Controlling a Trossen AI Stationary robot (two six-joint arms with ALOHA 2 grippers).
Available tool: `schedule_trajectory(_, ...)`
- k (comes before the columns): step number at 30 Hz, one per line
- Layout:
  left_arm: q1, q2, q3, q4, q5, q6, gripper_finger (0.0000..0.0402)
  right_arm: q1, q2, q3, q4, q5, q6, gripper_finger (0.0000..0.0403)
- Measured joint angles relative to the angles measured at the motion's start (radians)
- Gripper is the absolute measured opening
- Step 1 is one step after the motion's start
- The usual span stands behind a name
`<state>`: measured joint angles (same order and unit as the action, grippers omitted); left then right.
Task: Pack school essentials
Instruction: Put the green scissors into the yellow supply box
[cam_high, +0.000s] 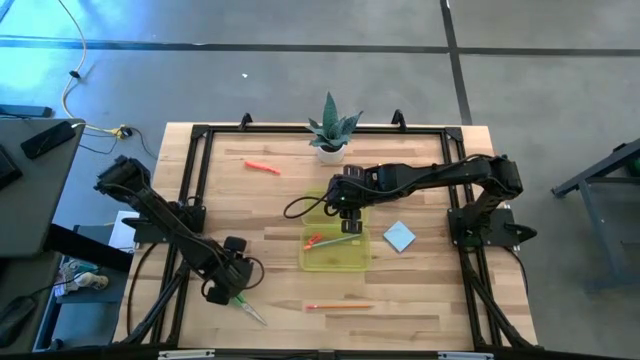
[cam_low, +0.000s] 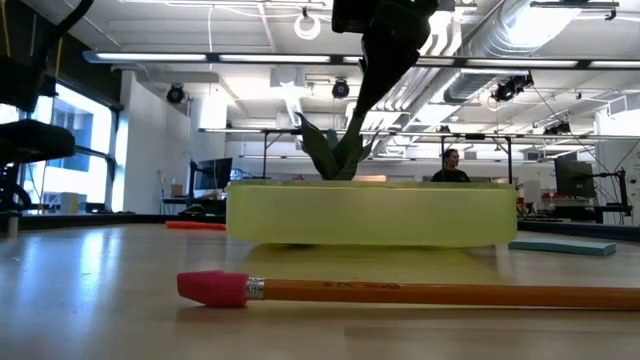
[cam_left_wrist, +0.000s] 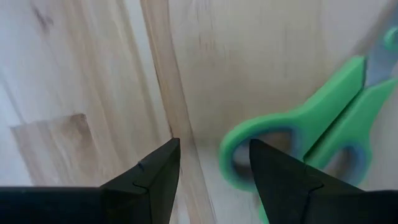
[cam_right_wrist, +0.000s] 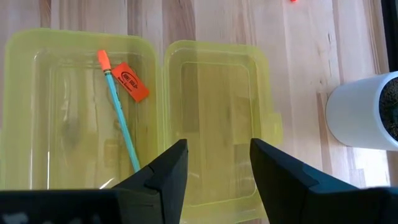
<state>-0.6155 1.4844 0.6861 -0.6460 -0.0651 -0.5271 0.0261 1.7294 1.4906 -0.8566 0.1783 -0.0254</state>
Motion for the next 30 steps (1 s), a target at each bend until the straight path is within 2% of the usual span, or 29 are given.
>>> schedule_trajectory(10,0.000,0.065,0.008,0.000,0.017,0.002,0.0170,0.000,0.000,0.000,-0.005,0.000,0.000,0.0165)
schedule_trajectory(24,-0.001,0.063,0.004,0.032,0.029,-0.061,0.0021,0.000,-0.057,0.000,-0.081,0.094,0.018,0.0165)
schedule_trajectory(27,-0.001,0.063,0.004,0.034,0.027,-0.107,0.0009,0.000,-0.094,0.000,-0.104,0.124,0.022,0.0165)
schedule_trajectory(30,-0.001,0.063,0.004,0.036,0.023,-0.174,0.0013,0.000,-0.129,0.000,-0.114,0.141,0.020,0.0165)
